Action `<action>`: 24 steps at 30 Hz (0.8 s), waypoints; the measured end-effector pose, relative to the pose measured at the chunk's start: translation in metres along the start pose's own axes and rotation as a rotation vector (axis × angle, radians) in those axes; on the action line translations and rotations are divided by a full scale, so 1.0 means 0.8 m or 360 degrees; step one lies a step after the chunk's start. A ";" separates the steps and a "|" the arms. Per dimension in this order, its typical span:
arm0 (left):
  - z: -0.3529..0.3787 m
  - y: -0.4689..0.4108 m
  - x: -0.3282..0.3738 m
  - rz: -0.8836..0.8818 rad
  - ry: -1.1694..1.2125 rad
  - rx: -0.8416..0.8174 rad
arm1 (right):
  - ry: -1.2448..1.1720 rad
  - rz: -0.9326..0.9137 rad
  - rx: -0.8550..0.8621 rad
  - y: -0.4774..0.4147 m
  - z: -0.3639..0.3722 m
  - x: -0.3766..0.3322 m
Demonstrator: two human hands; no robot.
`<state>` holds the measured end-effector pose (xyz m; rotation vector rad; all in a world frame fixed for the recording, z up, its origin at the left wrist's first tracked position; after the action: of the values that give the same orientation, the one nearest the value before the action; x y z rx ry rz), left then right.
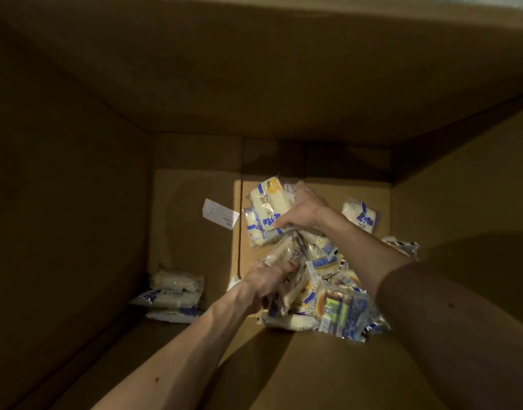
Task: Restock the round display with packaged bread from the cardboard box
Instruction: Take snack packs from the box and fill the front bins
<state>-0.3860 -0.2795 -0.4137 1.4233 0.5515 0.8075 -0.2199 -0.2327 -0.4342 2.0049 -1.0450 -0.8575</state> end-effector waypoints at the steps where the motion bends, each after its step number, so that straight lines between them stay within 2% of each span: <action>1: 0.003 0.003 -0.001 0.0005 -0.0051 -0.0006 | 0.0046 -0.0036 0.0005 0.002 0.006 -0.004; 6: 0.014 0.000 -0.014 0.0138 -0.0145 -0.0078 | 0.0111 -0.0046 -0.0071 -0.001 0.018 -0.008; 12: 0.002 0.013 -0.015 0.0345 -0.0269 0.0023 | -0.0002 -0.0026 -0.0311 0.000 0.026 0.006; 15: -0.029 0.028 -0.009 0.0343 -0.0299 0.0124 | -0.0166 -0.0089 -0.0364 0.003 0.025 0.011; 20: -0.080 0.085 0.026 0.0308 -0.0355 0.0082 | -0.0331 -0.0181 -0.0299 0.035 -0.008 -0.005; 24: -0.124 0.158 0.047 0.0413 -0.0333 0.0255 | -0.0183 -0.0352 -0.0184 0.095 -0.064 -0.048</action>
<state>-0.4576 -0.1915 -0.2938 1.7284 0.2785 0.8189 -0.2265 -0.2173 -0.3359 2.0171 -0.8245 -1.1358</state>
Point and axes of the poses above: each hand's wrist, its own y-axis away from the middle knuckle, its own z-axis out of the palm, x = y × z, the point moved 4 cm from there along -y, towards the middle knuckle, and after that the axes turned 6 degrees about x, right-handed, at the moved point
